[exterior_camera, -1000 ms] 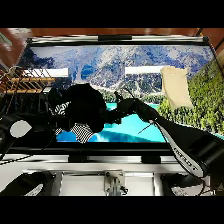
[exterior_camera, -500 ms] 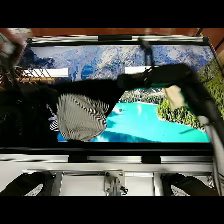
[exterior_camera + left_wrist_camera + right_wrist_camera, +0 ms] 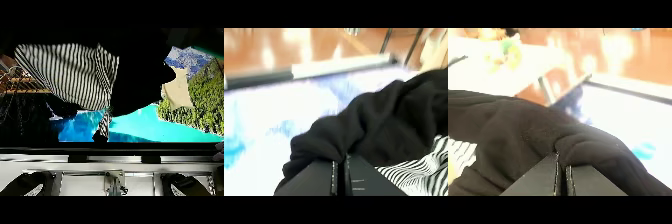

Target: Fold the shirts.

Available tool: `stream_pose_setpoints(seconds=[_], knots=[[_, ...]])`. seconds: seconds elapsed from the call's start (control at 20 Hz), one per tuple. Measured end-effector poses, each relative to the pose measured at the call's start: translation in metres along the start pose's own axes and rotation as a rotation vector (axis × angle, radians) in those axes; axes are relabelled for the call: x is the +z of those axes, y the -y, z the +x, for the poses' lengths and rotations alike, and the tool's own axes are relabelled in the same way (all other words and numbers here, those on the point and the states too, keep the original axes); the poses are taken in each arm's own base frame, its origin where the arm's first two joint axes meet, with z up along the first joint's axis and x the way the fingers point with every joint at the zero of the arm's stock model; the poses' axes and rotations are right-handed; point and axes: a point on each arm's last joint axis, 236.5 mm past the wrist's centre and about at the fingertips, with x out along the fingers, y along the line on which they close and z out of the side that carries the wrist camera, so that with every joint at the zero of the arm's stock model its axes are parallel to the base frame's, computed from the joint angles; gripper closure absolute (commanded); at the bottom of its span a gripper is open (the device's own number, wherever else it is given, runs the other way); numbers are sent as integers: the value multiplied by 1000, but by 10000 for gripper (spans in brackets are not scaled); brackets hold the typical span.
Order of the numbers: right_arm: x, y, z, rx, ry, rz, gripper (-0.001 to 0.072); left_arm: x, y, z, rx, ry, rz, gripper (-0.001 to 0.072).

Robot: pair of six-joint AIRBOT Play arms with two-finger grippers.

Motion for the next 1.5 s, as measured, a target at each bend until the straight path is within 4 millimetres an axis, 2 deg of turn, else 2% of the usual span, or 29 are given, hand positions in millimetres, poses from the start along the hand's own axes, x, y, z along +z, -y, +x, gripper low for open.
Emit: stream_pose_setpoints(seconds=[0.1,0.25,0.4,0.5,0.55,0.6,0.65,0.7,0.75,0.8,0.9,1.05,1.2,1.3,1.4,1.5], knots=[[-30,6,3,-13,-129,23,627,-32,-6,20,9,-106,-10,653],[-93,26,18,-40,-362,107,627,-98,-21,58,29,-296,-37,653],[-174,39,47,-38,-602,219,626,-180,-47,88,86,-511,-55,653],[-238,40,70,-28,-761,281,625,-232,-70,95,139,-658,-65,653],[-267,37,81,-22,-823,306,597,-257,-81,95,165,-733,-76,651],[-297,35,92,-20,-884,330,431,-278,-94,93,195,-802,-87,566],[-323,33,102,-20,-931,347,147,-295,-105,89,223,-857,-101,299],[-342,32,109,-22,-965,359,98,-308,-118,85,252,-904,-117,-2],[-357,33,114,-25,-990,368,98,-317,-128,79,281,-941,-139,-13],[-366,35,115,-29,-1008,375,98,-324,-137,73,309,-969,-173,-13],[-367,46,108,-42,-1031,374,98,-327,-150,62,352,-1008,-218,-13],[-339,87,75,-128,-1023,348,98,-322,-144,53,341,-1031,-280,-13],[-309,148,34,-297,-966,353,98,-316,-108,68,229,-1004,-321,-13],[-306,184,7,-394,-950,412,98,-314,-81,87,153,-962,-312,-13],[-321,209,-14,-451,-963,491,98,-318,-52,106,89,-937,-300,-13],[-343,226,-31,-474,-992,578,98,-331,-25,119,37,-953,-285,-13]])
